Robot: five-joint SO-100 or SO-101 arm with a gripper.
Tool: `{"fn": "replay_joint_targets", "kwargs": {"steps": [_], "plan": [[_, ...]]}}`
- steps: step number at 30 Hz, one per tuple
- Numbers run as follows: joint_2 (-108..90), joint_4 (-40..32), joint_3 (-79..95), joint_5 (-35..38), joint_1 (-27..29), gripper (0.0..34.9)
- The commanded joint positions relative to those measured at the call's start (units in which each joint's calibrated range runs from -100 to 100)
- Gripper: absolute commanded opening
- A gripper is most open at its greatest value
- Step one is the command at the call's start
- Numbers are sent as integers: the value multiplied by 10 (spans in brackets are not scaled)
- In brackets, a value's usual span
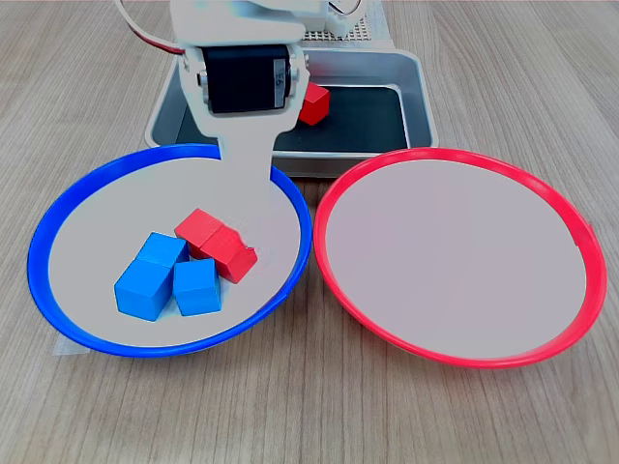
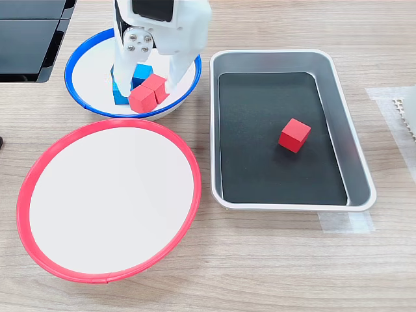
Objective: Resolve any anomalies and move all blocks to matching dishes
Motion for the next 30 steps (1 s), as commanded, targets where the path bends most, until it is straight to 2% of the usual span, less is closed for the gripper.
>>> {"fn": "replay_joint_targets", "kwargs": {"steps": [1, 3, 6, 14, 24, 30], "plan": [[-22, -1, 0, -1, 0, 166], [-12, -24, -1, -28, 5, 155], [-3, -36, 1, -53, 3, 158], [18, -19, -3, -48, -20, 163], [69, -53, -60, -95, 15, 179], [75, -31, -60, -100, 20, 181]]}}
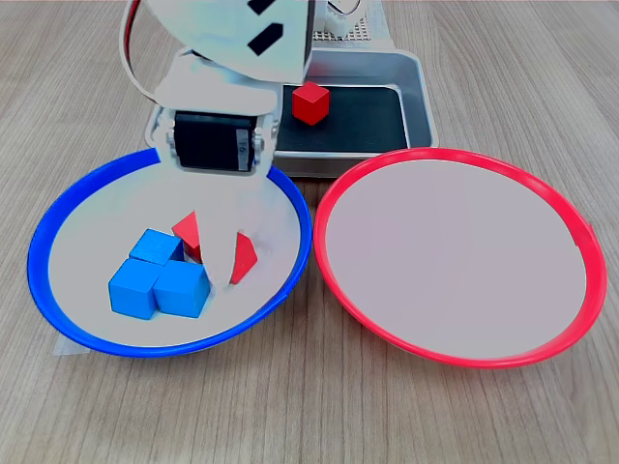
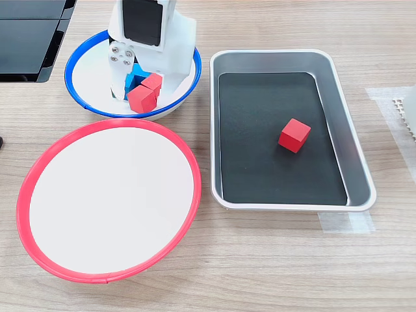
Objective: Resolve any anomalies and move all blocks to matching dishes
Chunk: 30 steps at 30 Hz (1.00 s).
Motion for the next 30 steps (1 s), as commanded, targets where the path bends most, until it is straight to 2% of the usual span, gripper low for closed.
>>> {"fn": "replay_joint_targets", "kwargs": {"steps": [1, 7, 15, 24, 28, 30], "plan": [[-5, 20, -11, 0, 4, 182], [-2, 32, -12, 0, -2, 152], [2, 30, -19, 1, -6, 4], [-74, 51, -80, 6, -22, 4], [-125, 61, -79, 14, -83, 17], [-132, 62, -61, 25, -135, 4]]}}
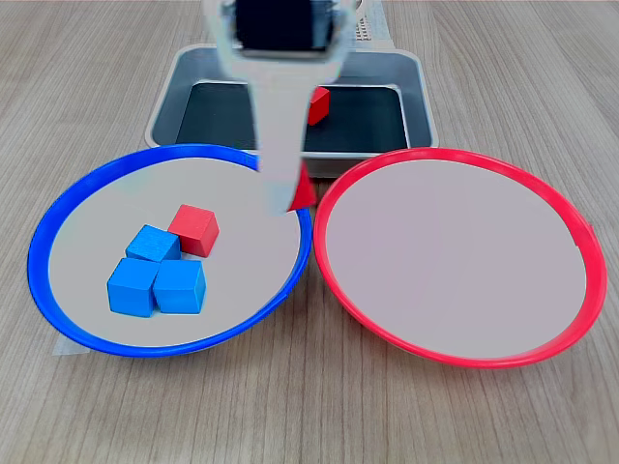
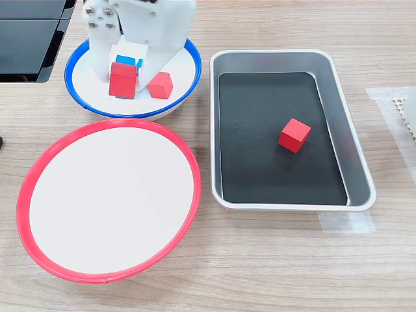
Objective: Resolve any anomalies and move all blocks to matching dishes
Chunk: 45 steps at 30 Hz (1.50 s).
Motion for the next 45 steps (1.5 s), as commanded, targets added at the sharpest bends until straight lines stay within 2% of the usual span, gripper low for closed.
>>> {"fn": "replay_joint_targets", "kwargs": {"steps": [1, 4, 6, 9, 13, 16, 18, 19, 22, 24, 26, 28, 31, 36, 45], "plan": [[-45, 3, 2, 14, -71, 5], [-28, 0, 20, 23, -122, 12], [-9, 0, 25, 30, -142, 56], [22, -3, 26, 42, -153, 155], [29, 4, 21, 49, -139, 150], [9, 19, 29, 55, -116, 91], [-14, 36, 37, 55, -91, 5], [-25, 51, 38, 56, -77, 4], [-56, 86, 50, 77, -25, 8], [-70, 104, 64, 116, 18, 50], [-76, 114, 77, 159, 50, 69], [-74, 119, 81, 211, 81, 114], [-59, 74, 91, 279, 110, 169], [-35, -21, 125, 338, 112, 162], [-13, -27, 130, 421, 121, 151]]}}
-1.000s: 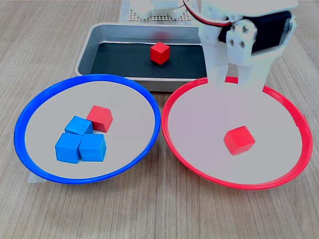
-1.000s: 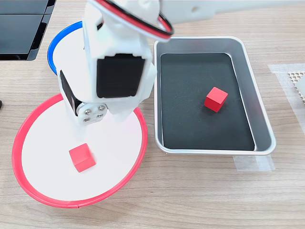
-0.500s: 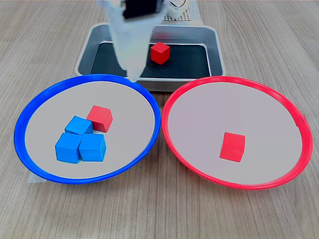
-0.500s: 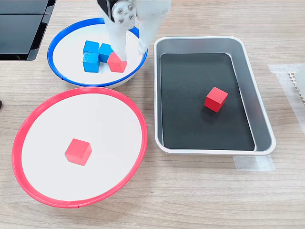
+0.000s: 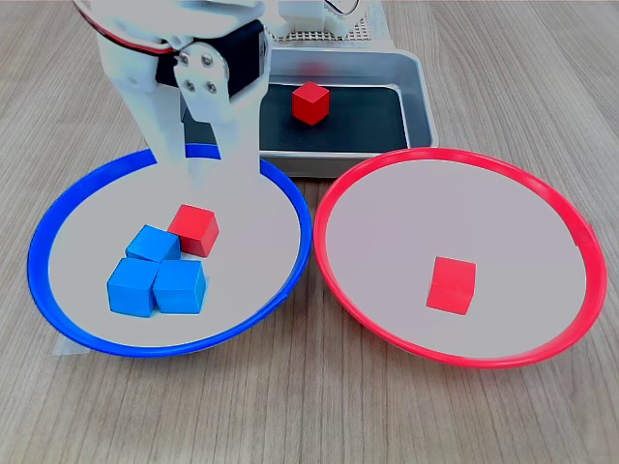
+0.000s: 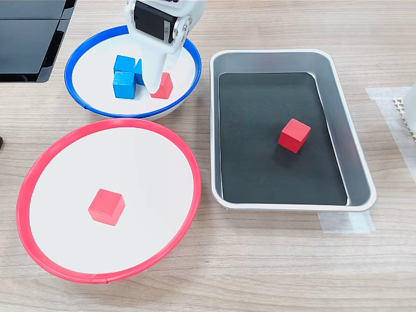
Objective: Resolve any anomalies and move all blocks to matching dishes
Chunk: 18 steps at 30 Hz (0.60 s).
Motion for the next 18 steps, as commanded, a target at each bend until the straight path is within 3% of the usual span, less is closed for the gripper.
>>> {"fn": "replay_joint_targets", "kwargs": {"steps": [1, 10, 16, 18], "plan": [[-3, 1, -5, 30, 12, 152], [24, -31, -3, 44, 38, 163], [58, -51, -13, 34, 26, 156], [62, -51, -13, 33, 19, 131]]}}
